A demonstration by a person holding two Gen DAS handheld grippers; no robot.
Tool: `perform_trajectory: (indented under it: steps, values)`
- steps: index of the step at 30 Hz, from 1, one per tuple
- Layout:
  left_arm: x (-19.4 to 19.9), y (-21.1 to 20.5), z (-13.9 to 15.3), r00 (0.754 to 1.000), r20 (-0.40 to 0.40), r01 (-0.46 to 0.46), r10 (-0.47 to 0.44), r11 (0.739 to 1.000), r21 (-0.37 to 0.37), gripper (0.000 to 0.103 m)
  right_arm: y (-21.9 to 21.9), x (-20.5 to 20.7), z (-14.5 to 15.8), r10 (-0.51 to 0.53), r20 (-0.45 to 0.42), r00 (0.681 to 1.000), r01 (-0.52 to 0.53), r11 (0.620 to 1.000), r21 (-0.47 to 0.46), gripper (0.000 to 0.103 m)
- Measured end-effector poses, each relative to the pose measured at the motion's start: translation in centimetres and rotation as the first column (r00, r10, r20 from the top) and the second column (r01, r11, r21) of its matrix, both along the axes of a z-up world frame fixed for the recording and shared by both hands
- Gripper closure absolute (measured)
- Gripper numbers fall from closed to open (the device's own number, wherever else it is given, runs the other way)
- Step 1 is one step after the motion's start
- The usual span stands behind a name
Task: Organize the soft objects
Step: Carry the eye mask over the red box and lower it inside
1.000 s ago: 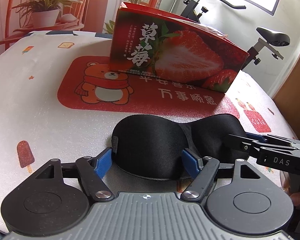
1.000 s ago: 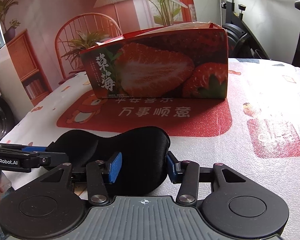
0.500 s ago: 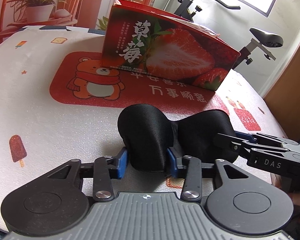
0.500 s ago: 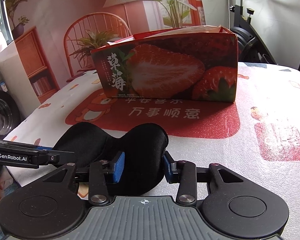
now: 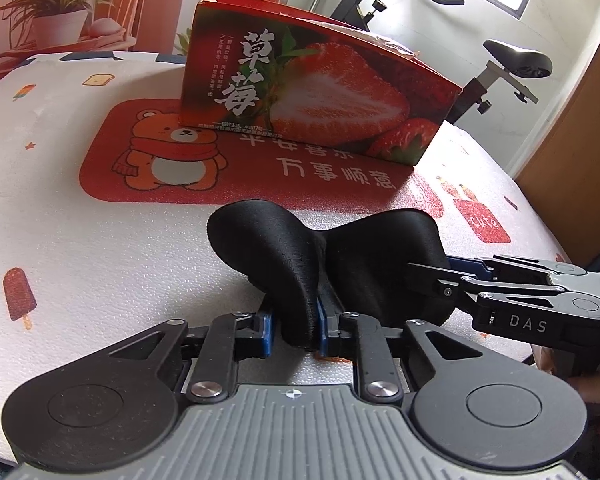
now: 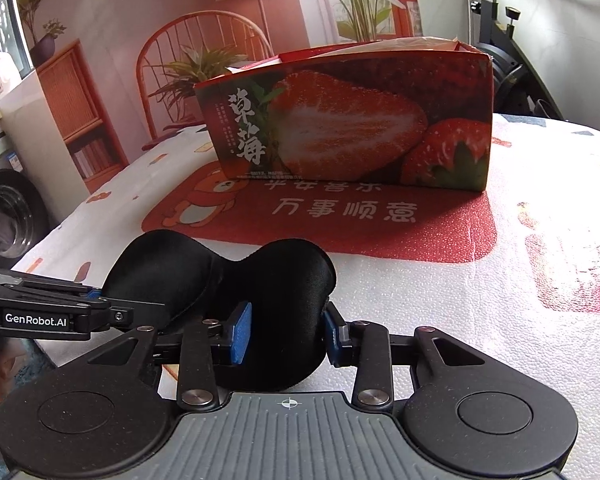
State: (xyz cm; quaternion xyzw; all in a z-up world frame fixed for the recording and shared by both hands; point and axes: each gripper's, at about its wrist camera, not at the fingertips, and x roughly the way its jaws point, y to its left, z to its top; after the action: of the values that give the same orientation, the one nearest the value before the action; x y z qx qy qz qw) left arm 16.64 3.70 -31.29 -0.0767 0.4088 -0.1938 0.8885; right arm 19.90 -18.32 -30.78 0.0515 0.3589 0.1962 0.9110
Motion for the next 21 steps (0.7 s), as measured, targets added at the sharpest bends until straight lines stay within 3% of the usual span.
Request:
perform_trajectory:
  steps: [11,21]
  values:
    - [0.3,0.5,3.6,0.994,0.108,0.001,0.003,0.999,-0.039,0.084,-0.8,0.5,3.4,0.006,0.100,0.995,-0.010,0.999,0.039,0.075]
    - [5.9,-0.6,11.5,0.965,0.260,-0.017,0.039,0.996,-0.085,0.084,-2.0,5.6,10.7,-0.010,0.269,0.963,-0.001,0.999,0.038,0.075]
